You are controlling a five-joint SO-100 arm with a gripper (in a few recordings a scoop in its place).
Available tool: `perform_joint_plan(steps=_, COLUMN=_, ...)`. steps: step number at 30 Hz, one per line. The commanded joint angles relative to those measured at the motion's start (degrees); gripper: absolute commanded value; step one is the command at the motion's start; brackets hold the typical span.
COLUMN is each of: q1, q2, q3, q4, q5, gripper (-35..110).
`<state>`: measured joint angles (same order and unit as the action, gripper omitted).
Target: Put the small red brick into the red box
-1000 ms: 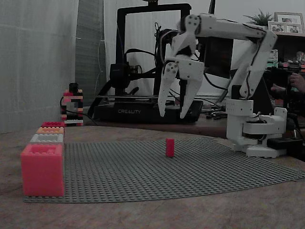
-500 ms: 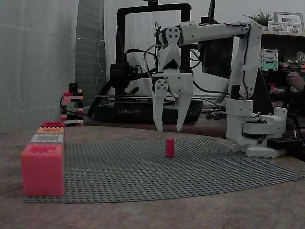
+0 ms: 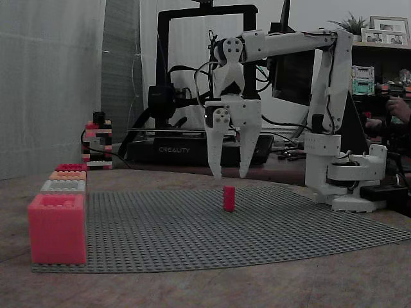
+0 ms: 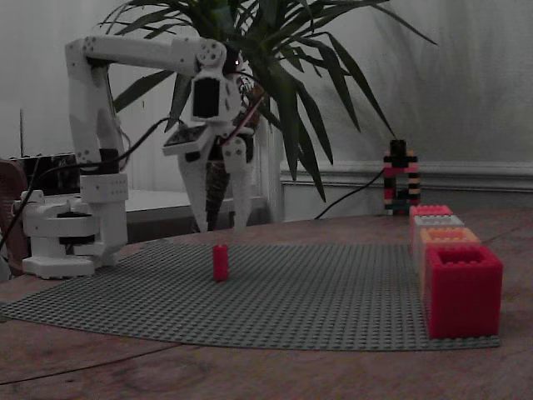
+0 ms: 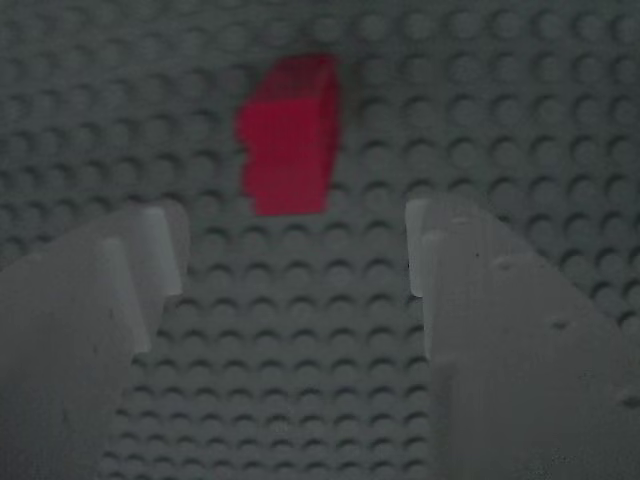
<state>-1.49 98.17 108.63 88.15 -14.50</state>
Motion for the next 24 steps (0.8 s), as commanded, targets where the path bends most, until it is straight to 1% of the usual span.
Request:
perform_joint_plan(steps=1, q1=-0.4, q2=1.8, q3=0.4, q4=0.0, q5=-1.5, gripper=20)
perform_joint_plan(steps=14, q1=0.7, q2=1.8, q3=2.6, q4=-2.0, q5=-6.3, gripper=21)
perform_joint_plan(steps=24, q1=1.2, q2=1.8, q3=4.5, q4=-6.2, q5=-9.3, gripper=21)
